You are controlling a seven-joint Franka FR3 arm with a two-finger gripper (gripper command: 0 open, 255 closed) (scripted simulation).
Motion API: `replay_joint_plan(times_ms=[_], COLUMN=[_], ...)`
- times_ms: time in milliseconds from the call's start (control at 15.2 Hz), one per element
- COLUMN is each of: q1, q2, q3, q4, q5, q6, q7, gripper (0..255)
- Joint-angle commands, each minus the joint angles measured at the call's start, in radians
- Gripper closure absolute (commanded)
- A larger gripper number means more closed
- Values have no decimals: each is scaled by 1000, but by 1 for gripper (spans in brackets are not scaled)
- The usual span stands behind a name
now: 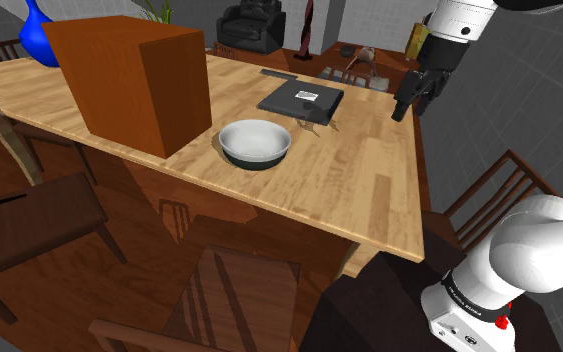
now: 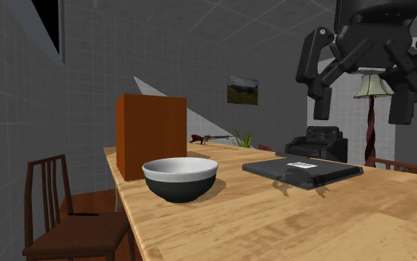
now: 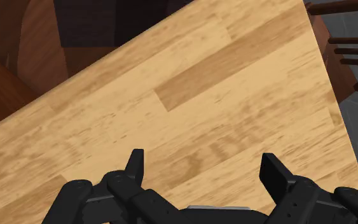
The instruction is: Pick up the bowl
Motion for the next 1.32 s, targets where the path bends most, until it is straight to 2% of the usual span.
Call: replay_joint_plan(times_ms=[0, 594, 1254], q1=[0, 32, 60], q2=[0, 280, 621], q3=[0, 78, 156], q4=[0, 117, 365], q5=[0, 53, 49], q6=[0, 202, 341], q7=[0, 53, 119], gripper=[0, 0, 0])
